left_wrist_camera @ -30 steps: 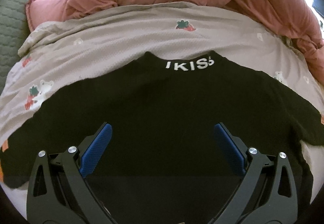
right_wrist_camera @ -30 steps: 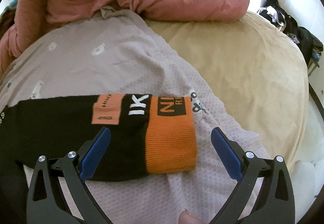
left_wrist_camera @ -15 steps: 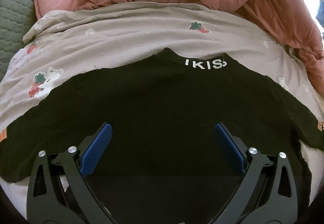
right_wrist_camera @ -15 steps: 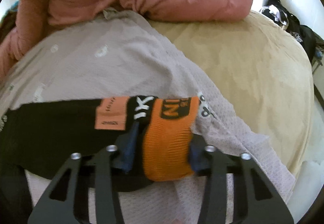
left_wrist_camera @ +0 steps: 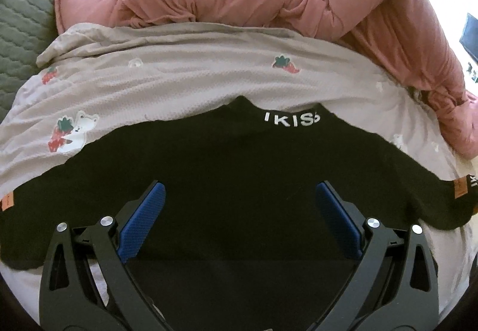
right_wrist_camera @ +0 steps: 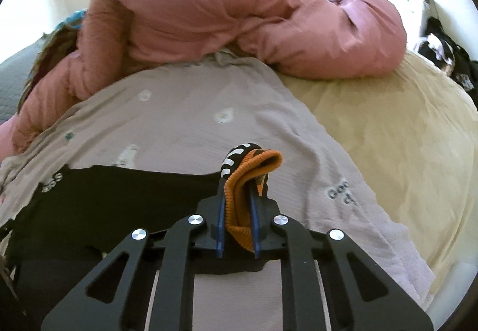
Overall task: Fold small clothes
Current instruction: 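Carry the sleeve across the shirt body toward the left gripper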
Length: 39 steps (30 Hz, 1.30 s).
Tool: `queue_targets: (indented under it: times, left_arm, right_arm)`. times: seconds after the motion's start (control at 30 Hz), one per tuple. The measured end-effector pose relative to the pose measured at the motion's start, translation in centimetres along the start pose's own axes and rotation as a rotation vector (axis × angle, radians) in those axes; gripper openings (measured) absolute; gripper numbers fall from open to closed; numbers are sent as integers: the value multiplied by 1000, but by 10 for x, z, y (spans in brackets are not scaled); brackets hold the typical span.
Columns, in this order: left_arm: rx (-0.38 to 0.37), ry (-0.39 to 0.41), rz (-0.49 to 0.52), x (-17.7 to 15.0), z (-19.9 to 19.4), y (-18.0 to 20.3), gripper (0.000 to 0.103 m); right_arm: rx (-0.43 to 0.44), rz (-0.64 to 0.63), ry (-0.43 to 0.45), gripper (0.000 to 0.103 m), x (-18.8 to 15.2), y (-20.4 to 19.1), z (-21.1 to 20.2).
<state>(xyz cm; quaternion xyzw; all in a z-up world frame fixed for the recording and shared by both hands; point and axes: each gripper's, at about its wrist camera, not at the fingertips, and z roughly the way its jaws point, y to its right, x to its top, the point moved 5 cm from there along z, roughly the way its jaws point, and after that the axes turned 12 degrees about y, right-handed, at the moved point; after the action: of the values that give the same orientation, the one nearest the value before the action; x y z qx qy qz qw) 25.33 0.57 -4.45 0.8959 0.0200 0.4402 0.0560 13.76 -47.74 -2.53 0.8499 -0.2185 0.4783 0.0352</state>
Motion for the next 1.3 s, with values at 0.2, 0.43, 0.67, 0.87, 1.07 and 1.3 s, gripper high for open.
queue_targets:
  times: [0.2,0.43,0.67,0.87,1.07,1.3]
  left_arm:
    - [-2,3,-24,-3,0,-10,95]
    - [3,4,-75,2,-5,-27,95]
    - [12,-2,-99,1,-12,-44,95]
    - [29,3,-141,3,-18,-64,95]
    - [43,5,-199,4,-22,-85,95]
    - [43,8,-274,4,-25,-110,95]
  right_arm:
    - [86,-42,54,11,15,-47,-22]
    - [230,-100,67,4,24,-123,-46]
    - [376,-118,47,4,20,-197,-57]
    - [498,-124,20,4,13,-265,-62]
    - [609,-127,-26,4,-1,-324,-66]
    - [728,-148,-84,4,-25,-386,-74]
